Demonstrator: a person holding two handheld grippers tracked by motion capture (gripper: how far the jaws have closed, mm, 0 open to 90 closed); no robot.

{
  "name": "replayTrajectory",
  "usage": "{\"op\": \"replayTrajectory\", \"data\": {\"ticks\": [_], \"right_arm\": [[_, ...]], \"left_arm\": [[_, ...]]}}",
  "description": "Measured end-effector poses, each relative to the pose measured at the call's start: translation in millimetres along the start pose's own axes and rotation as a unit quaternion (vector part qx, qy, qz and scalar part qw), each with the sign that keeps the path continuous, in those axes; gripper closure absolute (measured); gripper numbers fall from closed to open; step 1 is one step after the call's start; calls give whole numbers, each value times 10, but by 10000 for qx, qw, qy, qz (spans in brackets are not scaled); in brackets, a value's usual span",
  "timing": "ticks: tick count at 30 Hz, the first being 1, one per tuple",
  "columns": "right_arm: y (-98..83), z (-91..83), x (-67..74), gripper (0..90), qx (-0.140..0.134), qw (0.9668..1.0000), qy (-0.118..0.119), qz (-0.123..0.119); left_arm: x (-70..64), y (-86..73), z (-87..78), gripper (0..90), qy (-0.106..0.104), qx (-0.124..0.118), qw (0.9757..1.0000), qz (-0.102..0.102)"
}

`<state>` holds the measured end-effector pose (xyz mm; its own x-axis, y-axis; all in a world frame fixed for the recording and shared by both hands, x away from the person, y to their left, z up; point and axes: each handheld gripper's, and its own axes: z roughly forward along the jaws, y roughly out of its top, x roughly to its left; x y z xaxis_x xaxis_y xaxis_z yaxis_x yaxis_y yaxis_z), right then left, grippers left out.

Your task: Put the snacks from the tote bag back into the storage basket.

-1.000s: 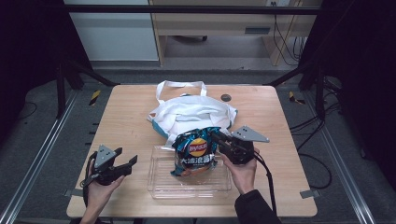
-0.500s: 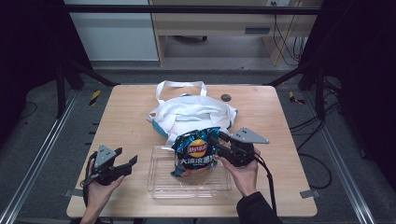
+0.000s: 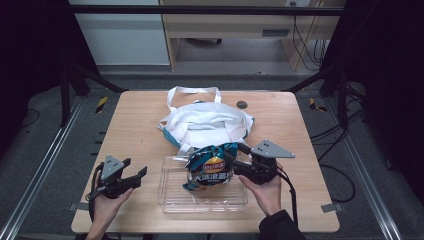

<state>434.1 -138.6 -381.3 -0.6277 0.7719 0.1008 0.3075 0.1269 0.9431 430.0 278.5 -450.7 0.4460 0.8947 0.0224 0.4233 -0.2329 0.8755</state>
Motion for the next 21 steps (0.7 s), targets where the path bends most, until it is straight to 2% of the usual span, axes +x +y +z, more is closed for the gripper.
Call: {"op": "replayTrajectory", "data": {"ticks": [3, 6, 7, 9, 11, 15, 17, 21], "right_arm": [[-18, -27, -3, 427, -2, 10000, 70, 28], [-39, -45, -9, 464, 24, 9999, 125, 17], [-71, -49, -17, 512, 71, 9996, 250, 56], [-107, -39, -30, 588, 129, 9993, 354, 70], [-129, -39, -47, 691, 99, 9993, 352, 90], [-136, -66, -88, 866, 134, 9984, 457, 310], [-134, -75, -77, 900, 146, 9981, 496, 324], [-109, -88, -37, 900, 133, 9972, 623, 401]], "left_arm": [[1, 1, -1, 309, 0, 1, 10000, 15], [0, 0, 0, 309, 4, 1, 10000, 8], [-1, 0, 3, 309, 2, 3, 10000, 11], [-4, 0, 1, 309, 2, 3, 10000, 11], [-1, 0, 1, 309, 7, 3, 10000, 20], [3, 0, 5, 309, 4, 7, 10000, 5], [0, -1, 4, 309, 5, 5, 10000, 5], [-1, 0, 3, 309, 6, 4, 10000, 5]]}}
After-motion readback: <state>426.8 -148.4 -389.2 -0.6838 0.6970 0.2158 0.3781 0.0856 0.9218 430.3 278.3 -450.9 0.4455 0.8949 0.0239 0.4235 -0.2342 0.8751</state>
